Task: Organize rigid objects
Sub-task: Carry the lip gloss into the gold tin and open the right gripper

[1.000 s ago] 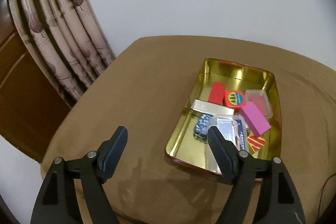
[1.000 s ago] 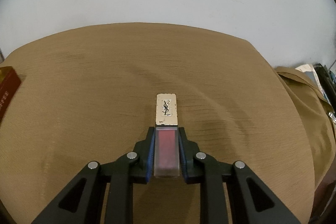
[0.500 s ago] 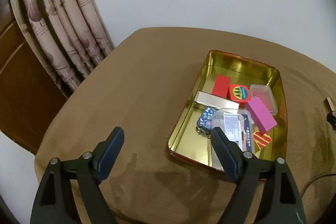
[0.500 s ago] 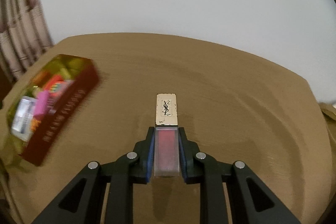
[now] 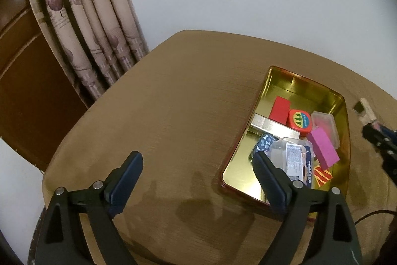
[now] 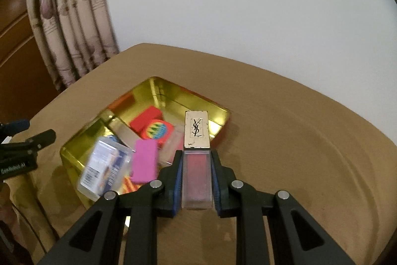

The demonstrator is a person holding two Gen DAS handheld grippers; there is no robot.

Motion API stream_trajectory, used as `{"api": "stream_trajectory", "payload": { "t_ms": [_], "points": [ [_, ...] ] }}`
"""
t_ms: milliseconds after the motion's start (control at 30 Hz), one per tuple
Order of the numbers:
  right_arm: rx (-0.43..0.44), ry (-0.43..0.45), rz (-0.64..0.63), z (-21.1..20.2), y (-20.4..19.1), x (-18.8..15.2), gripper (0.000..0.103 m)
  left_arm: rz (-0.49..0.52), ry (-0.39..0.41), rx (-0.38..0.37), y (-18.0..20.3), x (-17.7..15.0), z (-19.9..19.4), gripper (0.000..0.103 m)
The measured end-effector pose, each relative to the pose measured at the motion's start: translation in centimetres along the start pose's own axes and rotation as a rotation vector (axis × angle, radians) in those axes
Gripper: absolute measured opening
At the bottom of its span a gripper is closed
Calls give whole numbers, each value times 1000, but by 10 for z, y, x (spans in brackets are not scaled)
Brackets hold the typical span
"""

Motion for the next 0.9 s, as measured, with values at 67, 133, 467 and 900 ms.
{"api": "stream_trajectory", "payload": {
  "t_ms": [67,133,467,900],
  "points": [
    [11,-9,-18,12,-13,10,20,-12,-12,-4,-3,1,2,88],
    [15,-17,-33,17,-15,14,20,-20,-15,-3,-5,2,3,88],
    [20,-85,-17,55,-22,21,20,-37,-26,-1,-7,1,10,89],
    [1,-129,-10,89,-32,22,21,-41,-35,-11,-8,1,13,89]
  ]
}}
Point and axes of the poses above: each gripper's, at about its wrist camera, not at the fingertips, and z roughly the way its jaws point, y to its right, x to its top, the point moved 2 cm from there along z, roughly the way its jaws point, and after that the axes turned 13 degrees about -z, right-handed, at the moved point
